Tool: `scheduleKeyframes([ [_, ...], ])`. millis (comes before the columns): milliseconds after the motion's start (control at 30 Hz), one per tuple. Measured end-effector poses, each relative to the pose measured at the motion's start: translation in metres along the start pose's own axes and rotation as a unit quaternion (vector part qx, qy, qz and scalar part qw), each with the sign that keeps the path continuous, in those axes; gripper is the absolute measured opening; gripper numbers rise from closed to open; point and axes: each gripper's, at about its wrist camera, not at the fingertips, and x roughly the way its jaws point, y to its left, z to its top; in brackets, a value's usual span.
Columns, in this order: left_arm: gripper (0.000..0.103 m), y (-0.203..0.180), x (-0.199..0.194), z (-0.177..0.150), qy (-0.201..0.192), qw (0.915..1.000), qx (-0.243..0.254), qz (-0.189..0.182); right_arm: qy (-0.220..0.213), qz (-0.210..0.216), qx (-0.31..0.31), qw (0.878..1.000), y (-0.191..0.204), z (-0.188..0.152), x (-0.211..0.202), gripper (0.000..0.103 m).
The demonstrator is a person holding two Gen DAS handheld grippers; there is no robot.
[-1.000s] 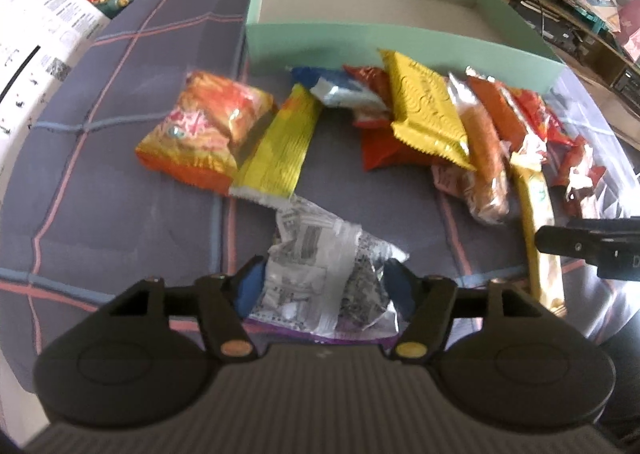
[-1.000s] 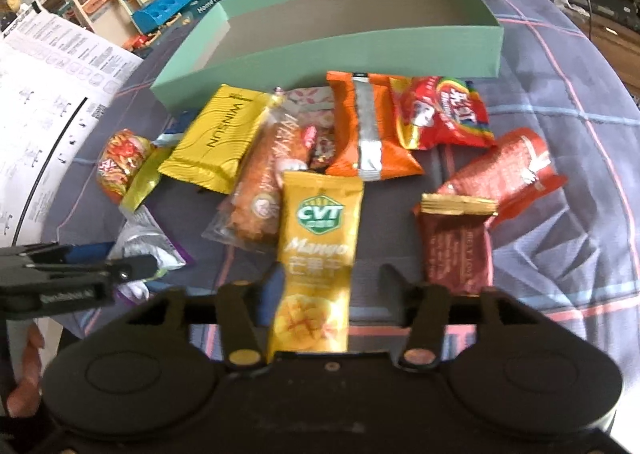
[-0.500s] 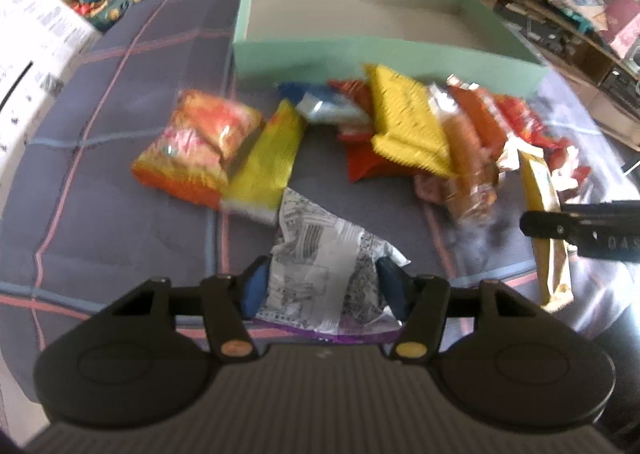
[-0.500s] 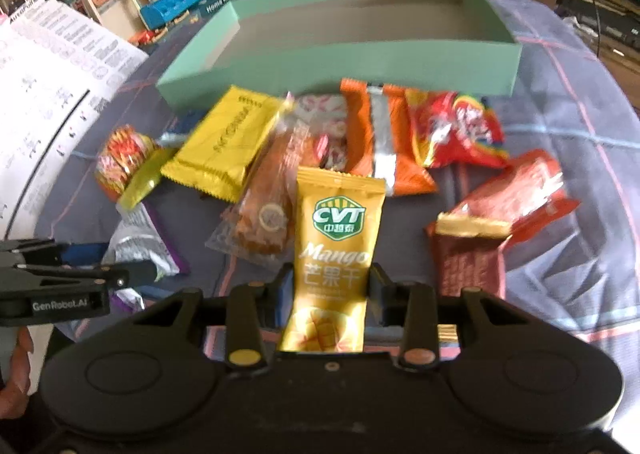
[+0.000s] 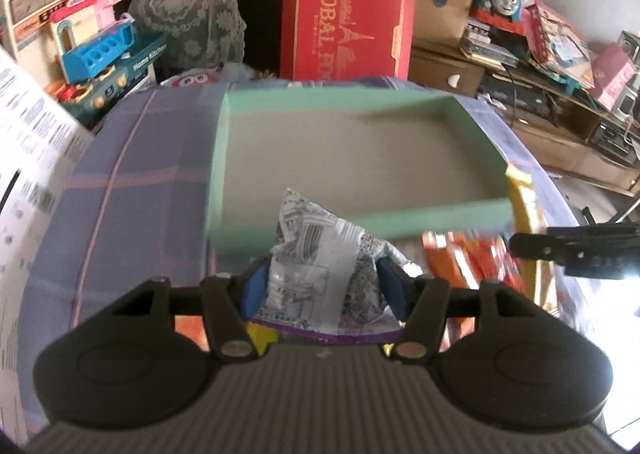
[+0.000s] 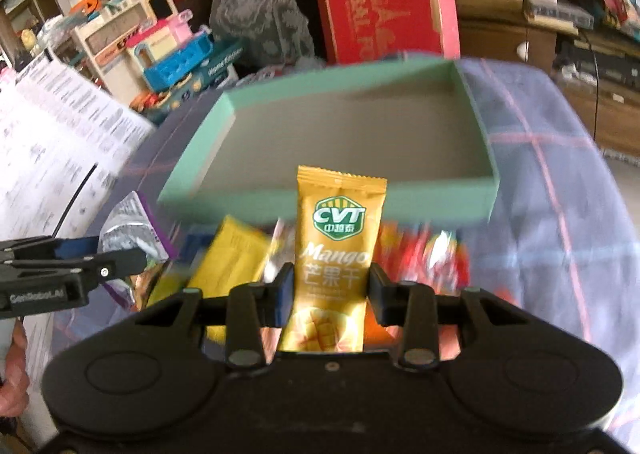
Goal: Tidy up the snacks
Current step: 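Lower both packets into the green box and open both grippers, then raise both grippers out of the box back toward the snacks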
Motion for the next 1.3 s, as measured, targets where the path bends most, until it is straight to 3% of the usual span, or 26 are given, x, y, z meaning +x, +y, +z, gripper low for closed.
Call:
scheduleKeyframes([
  [333, 0.059, 0.016, 0.117, 0.112, 0.012, 0.9987, -0.009, 0.050, -0.001, -0.037, 0.009, 0.999, -0.054, 0.122, 0.067, 0.037],
  [533, 0.059, 0.033, 0.183, 0.145, 0.033, 0.9971, -0.015, 0.066, 0.023, -0.057, 0.017, 0.998, -0.079, 0.153, 0.133, 0.037],
  [700, 0.060, 0.042, 0.211, 0.156, 0.040, 0.9962, -0.011, 0.077, 0.035, -0.067, 0.021, 0.997, -0.090, 0.162, 0.171, 0.037],
  [767, 0.063, 0.042, 0.216, 0.158, 0.037, 0.9958, -0.006, 0.083, 0.035, -0.069, 0.020, 0.997, -0.093, 0.162, 0.180, 0.038],
  [800, 0.070, 0.041, 0.217, 0.160, 0.032, 0.9953, -0.002, 0.091, 0.030, -0.067, 0.018, 0.997, -0.094, 0.162, 0.178, 0.039],
  [833, 0.085, 0.040, 0.216, 0.161, 0.028, 0.9946, -0.001, 0.100, 0.025, -0.067, 0.020, 0.997, -0.093, 0.161, 0.177, 0.043],
  [900, 0.103, 0.039, 0.210, 0.161, 0.020, 0.9935, -0.004, 0.112, 0.009, -0.065, 0.025, 0.998, -0.090, 0.160, 0.169, 0.061],
  [967, 0.103, 0.036, 0.202, 0.160, 0.012, 0.9937, -0.002, 0.111, -0.004, -0.062, 0.020, 0.998, -0.086, 0.158, 0.162, 0.087],
  [1100, 0.103, 0.030, 0.189, 0.154, 0.022, 0.9943, 0.001, 0.105, -0.007, -0.060, 0.009, 0.998, -0.076, 0.159, 0.149, 0.088],
  [1200, 0.103, 0.026, 0.175, 0.145, 0.025, 0.9947, 0.006, 0.099, -0.007, -0.054, 0.010, 0.998, -0.068, 0.154, 0.136, 0.101],
  [1300, 0.103, 0.021, 0.156, 0.131, 0.024, 0.9953, 0.007, 0.093, -0.010, -0.047, 0.002, 0.999, -0.056, 0.146, 0.123, 0.103],
])
